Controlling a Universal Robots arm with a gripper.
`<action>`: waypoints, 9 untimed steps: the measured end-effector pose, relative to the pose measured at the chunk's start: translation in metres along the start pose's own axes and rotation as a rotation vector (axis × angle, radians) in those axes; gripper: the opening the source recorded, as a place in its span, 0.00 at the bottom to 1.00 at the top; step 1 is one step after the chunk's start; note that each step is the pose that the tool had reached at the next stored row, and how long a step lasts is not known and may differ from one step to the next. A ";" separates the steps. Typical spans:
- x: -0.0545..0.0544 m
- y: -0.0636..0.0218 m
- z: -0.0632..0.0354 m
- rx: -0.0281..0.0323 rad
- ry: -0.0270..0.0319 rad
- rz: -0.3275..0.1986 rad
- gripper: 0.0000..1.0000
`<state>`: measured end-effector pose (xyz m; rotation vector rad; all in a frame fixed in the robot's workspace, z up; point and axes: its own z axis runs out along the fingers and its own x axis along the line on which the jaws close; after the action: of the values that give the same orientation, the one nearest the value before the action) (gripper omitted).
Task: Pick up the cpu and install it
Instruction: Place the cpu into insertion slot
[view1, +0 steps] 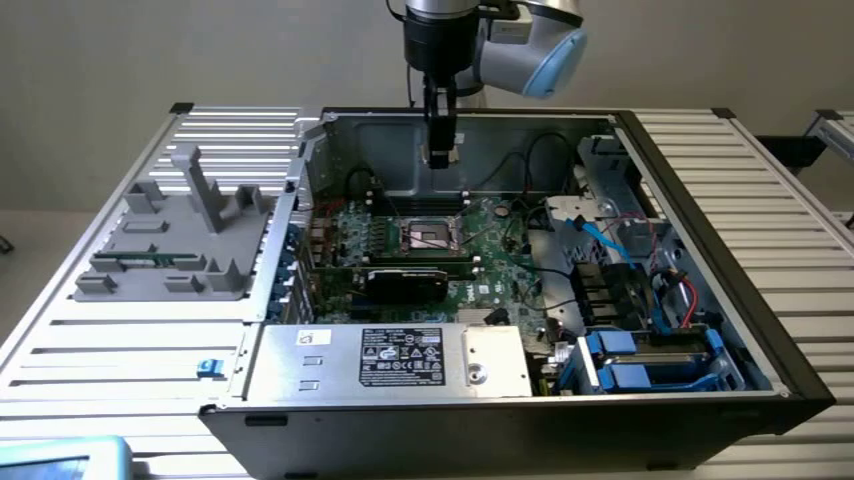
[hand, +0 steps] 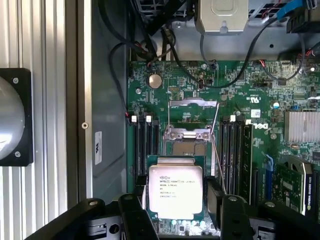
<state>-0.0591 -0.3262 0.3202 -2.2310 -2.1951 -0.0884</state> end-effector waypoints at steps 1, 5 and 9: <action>-0.002 0.0000 0.0019 0.0000 0.0004 0.002 0.55; -0.006 -0.0005 0.0089 -0.0003 0.0002 0.008 0.55; -0.010 -0.0010 0.0160 -0.0006 0.0000 0.014 0.55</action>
<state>-0.0598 -0.3359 0.3037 -2.2466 -2.1791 -0.0889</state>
